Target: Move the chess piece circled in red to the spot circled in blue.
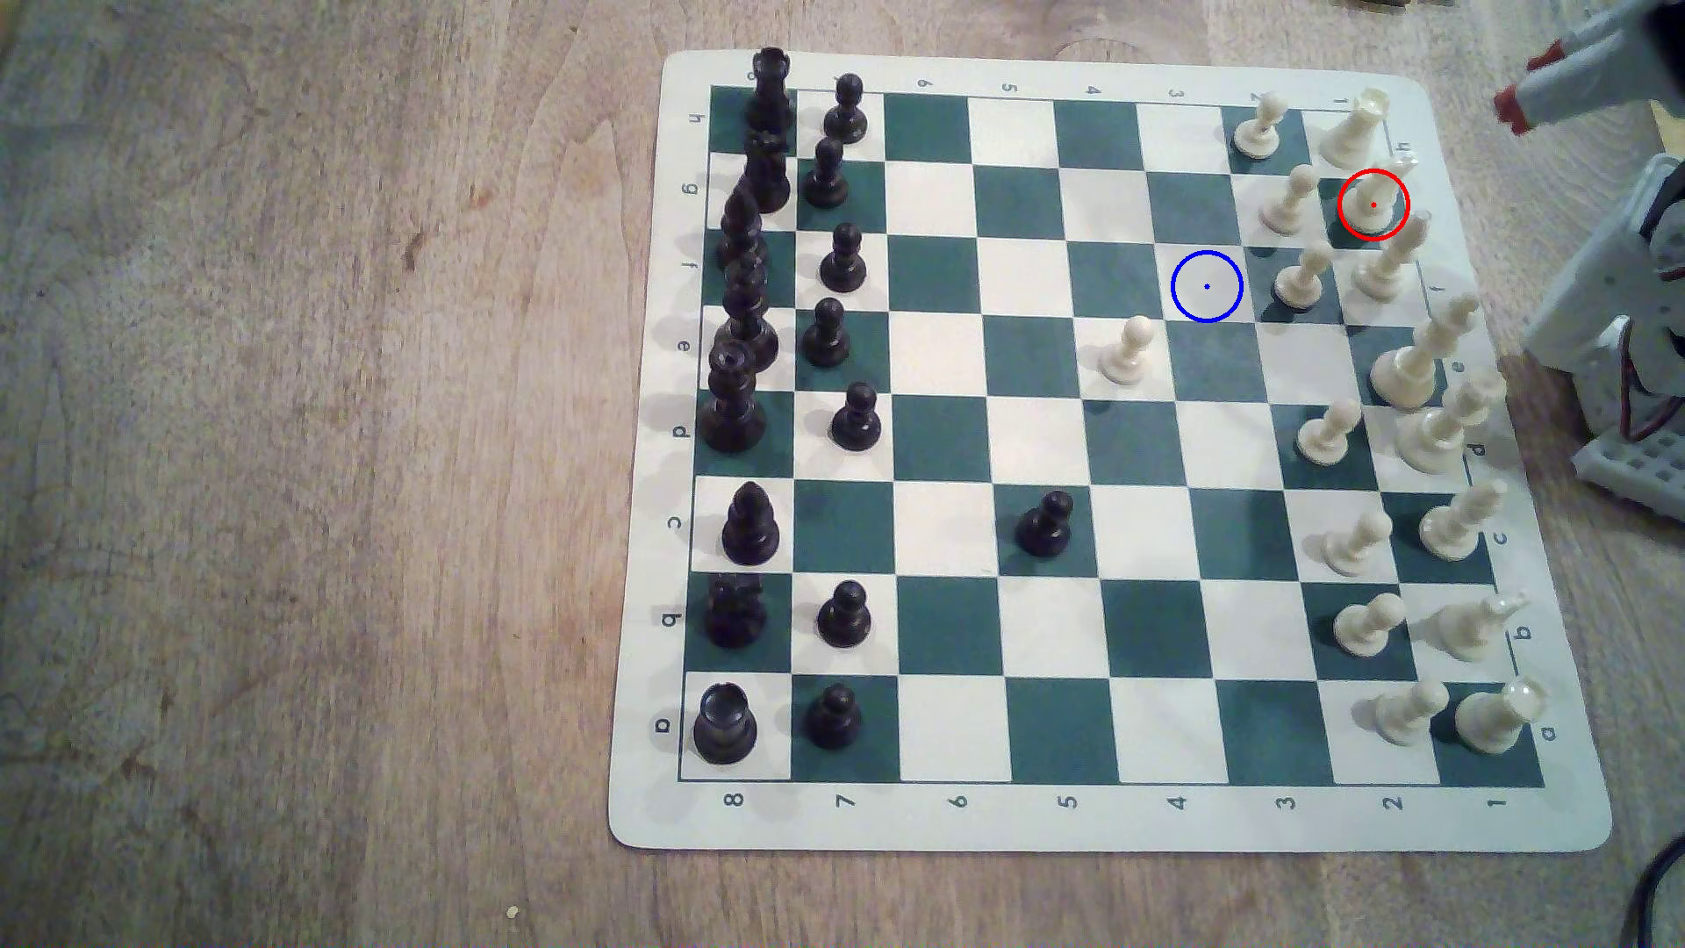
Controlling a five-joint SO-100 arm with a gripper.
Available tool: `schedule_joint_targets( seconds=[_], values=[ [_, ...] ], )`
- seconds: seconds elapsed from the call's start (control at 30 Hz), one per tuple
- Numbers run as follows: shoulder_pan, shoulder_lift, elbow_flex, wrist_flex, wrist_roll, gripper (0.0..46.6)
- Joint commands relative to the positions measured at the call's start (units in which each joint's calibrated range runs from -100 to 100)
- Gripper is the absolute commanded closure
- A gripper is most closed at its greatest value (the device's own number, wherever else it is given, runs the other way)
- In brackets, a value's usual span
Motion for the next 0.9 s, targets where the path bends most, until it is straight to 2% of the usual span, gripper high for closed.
schedule_joint_targets(
  seconds=[0.0, 0.03, 0.07, 0.13, 0.17, 0.3, 0.33, 0.43, 0.47, 0.6, 0.87],
  values=[
    [3.7, 5.9, -1.3, -0.8, 5.0, 30.4],
    [5.4, 6.9, -1.4, -1.8, 6.8, 25.9],
    [6.5, 7.3, -1.4, -3.0, 7.6, 22.6],
    [8.0, 8.4, -1.4, -4.9, 9.5, 19.5],
    [8.5, 10.1, -1.7, -5.3, 12.2, 18.5],
    [7.6, 13.7, -1.8, -5.2, 17.5, 21.6],
    [7.5, 15.0, -1.9, -5.3, 19.8, 21.6],
    [7.9, 16.0, -2.4, -5.3, 22.5, 21.2],
    [8.6, 16.6, -2.5, -4.5, 24.5, 22.2],
    [10.3, 20.9, -4.2, -4.0, 28.3, 25.9],
    [10.2, 33.3, -10.5, -6.0, 29.3, 28.6]
  ],
)
